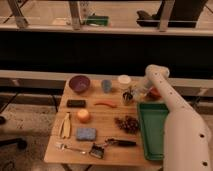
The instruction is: Place towel in metal cup
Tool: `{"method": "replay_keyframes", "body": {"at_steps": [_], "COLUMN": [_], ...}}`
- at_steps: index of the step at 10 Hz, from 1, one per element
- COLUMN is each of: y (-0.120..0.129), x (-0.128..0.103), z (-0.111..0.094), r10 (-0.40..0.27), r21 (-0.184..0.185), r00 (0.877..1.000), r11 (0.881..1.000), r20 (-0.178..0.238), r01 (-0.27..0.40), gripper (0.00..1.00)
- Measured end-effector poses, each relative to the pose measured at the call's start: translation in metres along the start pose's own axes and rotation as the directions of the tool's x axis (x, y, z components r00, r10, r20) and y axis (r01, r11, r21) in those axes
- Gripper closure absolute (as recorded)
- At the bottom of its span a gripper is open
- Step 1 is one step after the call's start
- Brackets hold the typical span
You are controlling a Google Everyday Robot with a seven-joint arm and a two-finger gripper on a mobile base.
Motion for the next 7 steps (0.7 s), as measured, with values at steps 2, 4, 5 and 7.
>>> {"method": "replay_keyframes", "body": {"at_steps": [2, 4, 5, 7], "y": [0.0061, 0.0102, 0.0105, 0.0027], "x": [0.0032, 0.0085, 0.0112, 0.0097], "z": [0.0026, 0.0065, 0.0058, 0.0043], "r10": [-0.008, -0.008, -0.011, -0.021], "r21": [-0.074, -0.101, -0.112, -0.115], "r00": [1.000, 0.999, 0.999, 0.998], "r11": [0.997, 0.995, 0.994, 0.993], "r20": [-0.026, -0.037, -0.047, -0.061], "r01": [0.006, 0.005, 0.006, 0.014], "gripper": [0.35, 0.33, 0.33, 0.33]}}
